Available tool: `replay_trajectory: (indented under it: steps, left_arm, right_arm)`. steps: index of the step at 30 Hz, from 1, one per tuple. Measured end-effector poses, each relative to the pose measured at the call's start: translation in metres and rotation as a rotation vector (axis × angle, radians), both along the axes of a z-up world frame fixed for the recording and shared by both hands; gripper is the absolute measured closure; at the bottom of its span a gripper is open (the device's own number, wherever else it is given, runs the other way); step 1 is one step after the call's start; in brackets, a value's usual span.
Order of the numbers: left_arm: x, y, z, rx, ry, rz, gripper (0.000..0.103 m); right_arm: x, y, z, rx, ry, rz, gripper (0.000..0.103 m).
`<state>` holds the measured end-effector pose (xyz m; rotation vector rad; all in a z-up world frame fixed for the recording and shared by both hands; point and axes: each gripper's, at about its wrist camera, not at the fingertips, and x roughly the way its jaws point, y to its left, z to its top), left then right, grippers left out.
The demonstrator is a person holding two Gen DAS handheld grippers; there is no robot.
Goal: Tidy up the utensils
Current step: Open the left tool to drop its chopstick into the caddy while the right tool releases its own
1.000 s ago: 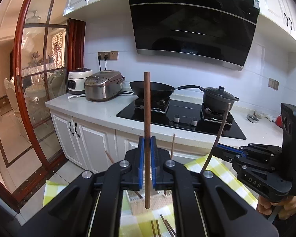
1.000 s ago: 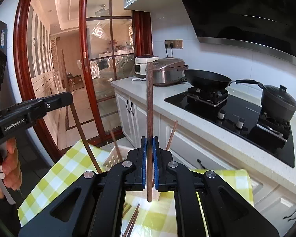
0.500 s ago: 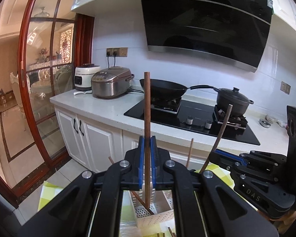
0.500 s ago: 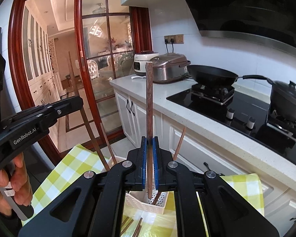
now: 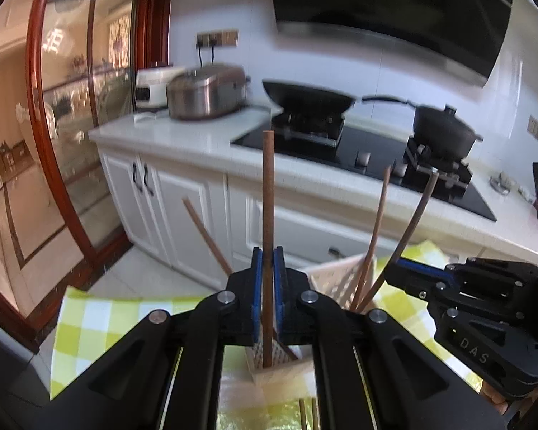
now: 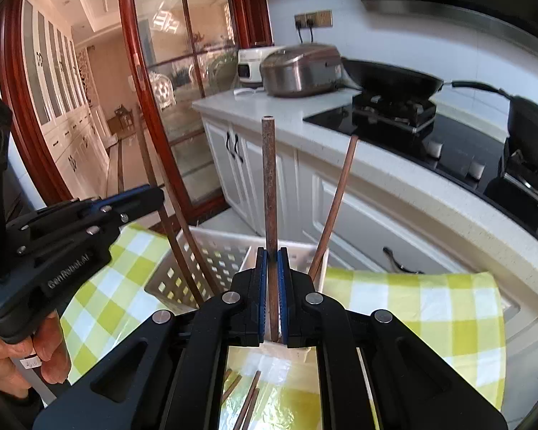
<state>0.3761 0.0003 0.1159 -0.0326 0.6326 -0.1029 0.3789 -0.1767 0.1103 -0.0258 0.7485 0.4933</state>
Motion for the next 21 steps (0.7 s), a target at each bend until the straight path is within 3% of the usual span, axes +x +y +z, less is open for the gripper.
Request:
replay_trajectory:
  steps: [6,8,12,15,17,21]
  left_arm:
    - [0.013,0.002,-0.018,-0.001,0.078,-0.013,0.096]
    - [0.016,0.004,-0.020,-0.021,0.085,-0.019,0.081]
    - [0.011,0.008,-0.016,-0.033,0.063,-0.020,0.074]
    - [0.000,0.011,-0.010,-0.046,0.038,-0.025,0.072]
    - [-0.010,0.015,-0.006,-0.060,0.021,-0.023,0.072]
    - [-0.038,0.025,-0.005,-0.097,-0.002,-0.016,0.072]
  right_arm:
    - [0.006,0.007,-0.007,-0.040,-0.003,-0.001,0.095]
    - [0.008,0.008,-0.005,-0.066,-0.015,-0.024,0.095]
    - [0.004,0.000,0.004,-0.067,-0.042,-0.044,0.090]
    - [-0.002,-0.011,0.007,-0.055,-0.055,-0.058,0.079]
    - [-0.012,-0.020,0.008,-0.049,-0.071,-0.068,0.061]
    - [-0.039,-0.037,-0.005,-0.041,-0.082,-0.089,0.055]
